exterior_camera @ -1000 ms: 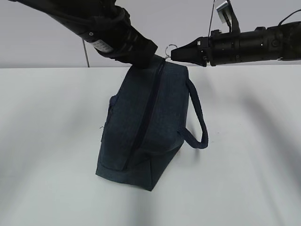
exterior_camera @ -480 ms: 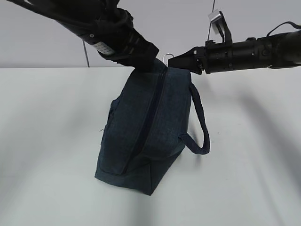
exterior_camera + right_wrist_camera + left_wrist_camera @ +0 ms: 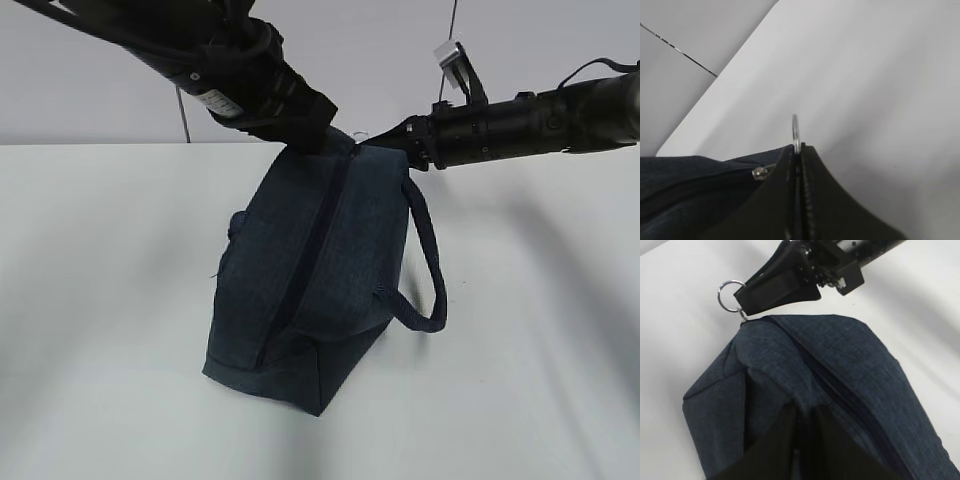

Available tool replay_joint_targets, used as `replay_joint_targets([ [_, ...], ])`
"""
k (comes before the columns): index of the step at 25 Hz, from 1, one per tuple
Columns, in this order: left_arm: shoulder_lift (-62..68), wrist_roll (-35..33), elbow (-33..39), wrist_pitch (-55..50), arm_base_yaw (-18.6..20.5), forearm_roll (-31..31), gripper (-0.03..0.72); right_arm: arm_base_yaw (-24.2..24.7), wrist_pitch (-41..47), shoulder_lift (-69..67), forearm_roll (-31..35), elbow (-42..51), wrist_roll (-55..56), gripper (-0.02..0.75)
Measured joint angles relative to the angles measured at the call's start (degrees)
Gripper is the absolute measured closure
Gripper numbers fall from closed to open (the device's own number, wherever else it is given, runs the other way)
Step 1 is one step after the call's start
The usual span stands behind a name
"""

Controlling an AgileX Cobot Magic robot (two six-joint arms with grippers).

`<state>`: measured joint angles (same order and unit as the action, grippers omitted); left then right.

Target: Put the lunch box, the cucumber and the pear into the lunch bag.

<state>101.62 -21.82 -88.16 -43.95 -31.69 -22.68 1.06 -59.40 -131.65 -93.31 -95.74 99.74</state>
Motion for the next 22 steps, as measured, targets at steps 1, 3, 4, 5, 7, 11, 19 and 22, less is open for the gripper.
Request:
replay_joint_targets([
  [1, 0.0, 0.0, 0.0, 0.1, 0.0, 0.0, 0.660, 0.0, 0.6, 0.0, -0.4, 0.0, 0.0, 0.738],
  [3, 0.0, 0.0, 0.0, 0.2, 0.0, 0.0, 0.660, 0.0, 1.7, 0.0, -1.6, 0.0, 0.0, 0.738],
  [4, 0.0, 0.0, 0.0, 0.3, 0.0, 0.1, 0.660, 0.0, 2.4, 0.0, -2.1, 0.0, 0.1, 0.738],
  [5, 0.0, 0.0, 0.0, 0.5, 0.0, 0.2, 0.660, -0.1, 3.0, 0.0, -2.8, 0.0, 0.2, 0.738],
  [7, -0.1, 0.0, 0.1, 1.0, 0.0, 0.3, 0.660, -0.1, 3.7, 0.0, -3.5, 0.0, 0.4, 0.738],
  [11, -0.4, -0.2, 0.1, 1.2, 0.0, 0.5, 0.660, -0.2, 4.2, 0.0, -3.8, 0.0, 1.1, 0.738],
  [19, -0.7, -0.6, 0.2, 1.4, 0.0, 1.8, 0.660, -0.5, 3.3, -2.6, -2.9, -0.6, 2.6, 0.738],
  [22, -0.7, -0.6, 0.2, 1.6, 0.1, 2.1, 0.660, -0.7, 4.1, -2.6, -3.1, -0.6, 3.2, 0.738],
])
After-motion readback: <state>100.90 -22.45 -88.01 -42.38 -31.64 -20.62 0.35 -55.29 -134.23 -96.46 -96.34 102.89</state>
